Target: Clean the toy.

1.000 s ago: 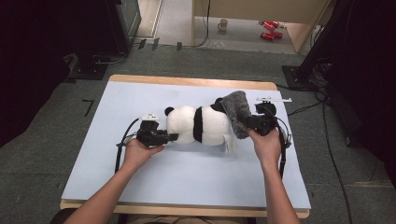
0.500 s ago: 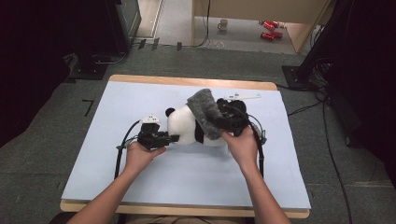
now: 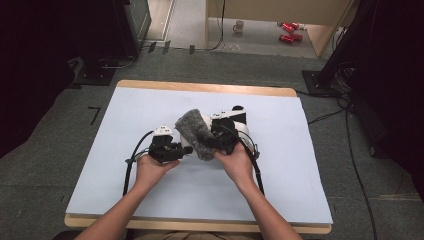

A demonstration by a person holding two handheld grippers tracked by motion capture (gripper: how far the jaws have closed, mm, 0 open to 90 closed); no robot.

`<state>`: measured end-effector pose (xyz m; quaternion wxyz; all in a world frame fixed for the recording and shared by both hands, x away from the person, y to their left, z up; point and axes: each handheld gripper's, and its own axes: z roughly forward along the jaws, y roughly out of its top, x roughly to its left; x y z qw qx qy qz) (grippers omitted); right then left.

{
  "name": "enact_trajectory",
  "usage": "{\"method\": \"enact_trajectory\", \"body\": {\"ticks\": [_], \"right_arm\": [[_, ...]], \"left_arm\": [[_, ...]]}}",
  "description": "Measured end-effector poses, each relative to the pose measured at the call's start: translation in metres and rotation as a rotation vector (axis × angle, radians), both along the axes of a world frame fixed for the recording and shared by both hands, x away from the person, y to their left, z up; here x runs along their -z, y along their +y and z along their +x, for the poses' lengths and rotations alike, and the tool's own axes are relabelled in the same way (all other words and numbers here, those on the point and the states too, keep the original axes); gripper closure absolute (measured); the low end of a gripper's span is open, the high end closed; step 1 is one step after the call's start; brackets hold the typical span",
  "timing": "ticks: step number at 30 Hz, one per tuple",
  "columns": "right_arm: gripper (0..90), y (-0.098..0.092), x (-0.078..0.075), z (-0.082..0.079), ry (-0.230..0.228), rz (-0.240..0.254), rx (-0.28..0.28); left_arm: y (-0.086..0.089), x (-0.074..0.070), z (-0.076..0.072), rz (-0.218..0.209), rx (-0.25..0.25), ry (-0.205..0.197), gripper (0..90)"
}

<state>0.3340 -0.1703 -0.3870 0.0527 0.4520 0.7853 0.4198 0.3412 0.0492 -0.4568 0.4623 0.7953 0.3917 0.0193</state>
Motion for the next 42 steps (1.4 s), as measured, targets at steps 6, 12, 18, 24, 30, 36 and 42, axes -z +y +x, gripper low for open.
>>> {"method": "enact_trajectory", "body": {"ticks": [6,12,18,24,30,36,42], "right_arm": [[77.4,-0.008,0.003,0.004,-0.014,-0.046,0.015],[77.5,-0.025,0.001,0.006,-0.009,-0.057,0.065],[77.6,-0.059,-0.008,0.006,-0.011,-0.011,0.135],[77.6,-0.093,-0.011,0.004,-0.006,0.025,0.224],[77.5,-0.11,-0.005,0.005,0.002,0.041,0.273],[77.5,-0.128,0.007,0.007,0.04,0.052,0.319],[77.6,-0.133,0.015,0.01,0.074,0.034,0.336]], "left_arm": [[0.001,0.001,0.002,0.011,0.0,0.001,67.2],[0.004,0.002,0.01,-0.007,0.002,0.017,67.2],[0.009,0.001,0.022,-0.021,0.028,0.059,67.3],[0.01,0.0,0.03,-0.02,0.045,0.071,67.3],[0.011,0.0,0.034,-0.025,0.056,0.083,67.3],[0.015,0.001,0.038,-0.03,0.07,0.108,67.5],[0.017,0.002,0.04,-0.028,0.08,0.105,67.6]]}}
